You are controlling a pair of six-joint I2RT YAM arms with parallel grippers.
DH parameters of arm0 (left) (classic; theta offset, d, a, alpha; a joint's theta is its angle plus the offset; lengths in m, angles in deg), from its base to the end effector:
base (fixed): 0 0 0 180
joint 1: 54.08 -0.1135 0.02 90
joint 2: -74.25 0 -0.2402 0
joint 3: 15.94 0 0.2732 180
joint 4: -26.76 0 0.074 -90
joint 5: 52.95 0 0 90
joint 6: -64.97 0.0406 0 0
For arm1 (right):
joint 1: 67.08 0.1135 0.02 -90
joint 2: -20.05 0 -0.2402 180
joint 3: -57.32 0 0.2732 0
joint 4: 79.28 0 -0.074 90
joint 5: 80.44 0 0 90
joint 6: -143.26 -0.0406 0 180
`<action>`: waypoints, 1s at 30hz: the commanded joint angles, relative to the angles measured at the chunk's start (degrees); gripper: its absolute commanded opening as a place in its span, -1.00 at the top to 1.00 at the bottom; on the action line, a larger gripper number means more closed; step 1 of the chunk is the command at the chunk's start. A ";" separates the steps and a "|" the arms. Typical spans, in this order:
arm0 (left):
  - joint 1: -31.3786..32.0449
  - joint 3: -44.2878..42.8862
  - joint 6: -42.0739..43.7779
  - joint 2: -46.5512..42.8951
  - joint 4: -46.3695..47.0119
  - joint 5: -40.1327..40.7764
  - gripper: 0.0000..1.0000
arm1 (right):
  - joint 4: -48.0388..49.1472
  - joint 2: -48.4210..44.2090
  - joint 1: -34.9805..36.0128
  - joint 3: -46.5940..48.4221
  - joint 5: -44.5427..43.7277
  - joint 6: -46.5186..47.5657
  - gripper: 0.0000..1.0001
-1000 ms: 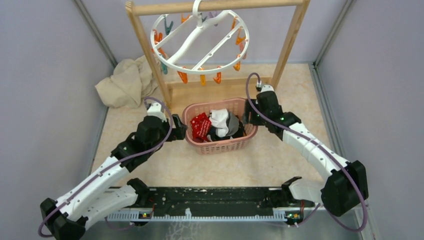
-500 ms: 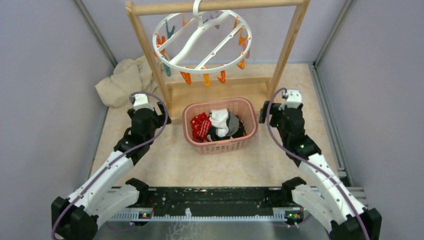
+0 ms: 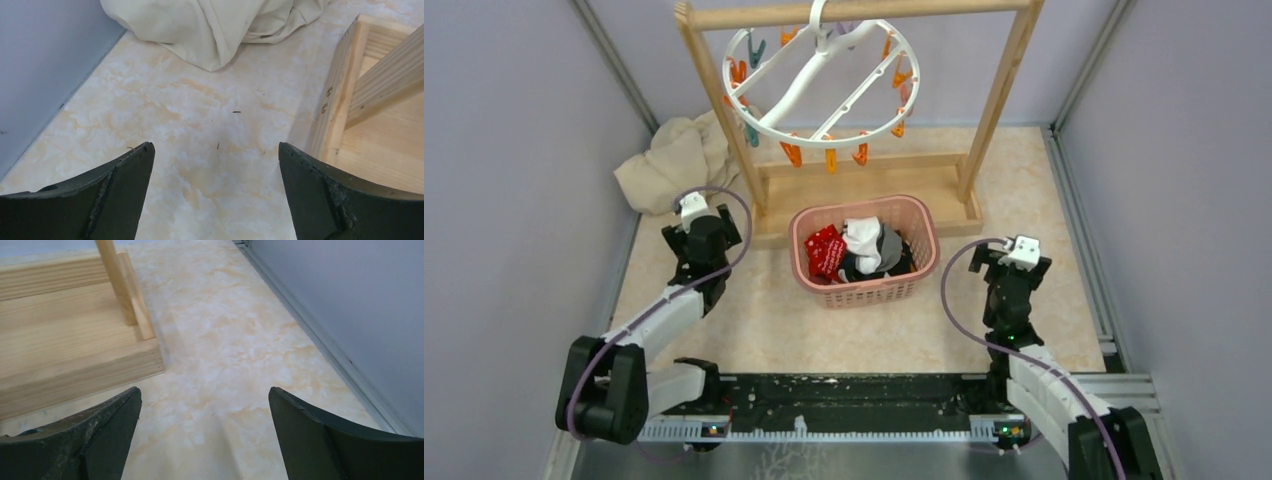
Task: Remove the socks clipped to the hanger
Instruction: Adjust the bin at the center of the board, then reset both arms
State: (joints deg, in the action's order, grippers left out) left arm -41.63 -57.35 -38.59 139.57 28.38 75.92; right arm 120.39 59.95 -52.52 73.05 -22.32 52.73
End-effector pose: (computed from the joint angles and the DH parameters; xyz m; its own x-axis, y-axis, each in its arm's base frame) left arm 0.2664 -0.0327 0.1810 -0.2665 -0.1281 -0.9553 -0.4749 0.8799 0.0144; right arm 0.1923 0.0278 0.1472 -0.0732 -0.0109 -0.9973 0.2968 0.9544 -0.0322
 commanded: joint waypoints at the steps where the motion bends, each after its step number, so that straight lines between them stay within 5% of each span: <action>1: -1.03 6.54 9.56 1.78 20.85 -1.81 -0.98 | 28.70 10.00 -2.62 -2.56 -2.33 3.04 -0.97; 5: -3.05 14.72 16.40 4.42 38.80 -6.88 -0.98 | 45.31 23.91 -3.04 -5.83 -2.32 3.04 -0.97; 11: -6.20 17.55 19.90 10.06 47.90 -18.94 -0.98 | 65.86 43.95 -3.24 -5.82 0.40 4.05 -0.97; 30: -6.37 18.20 20.98 12.33 50.60 -23.35 -0.98 | 64.32 48.14 -3.41 -3.53 6.59 6.13 -0.97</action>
State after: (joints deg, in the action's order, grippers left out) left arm -47.73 -40.68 -17.63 153.75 73.74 53.41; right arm 175.89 108.23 -55.27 70.38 -16.20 58.43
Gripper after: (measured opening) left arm 0.988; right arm 0.985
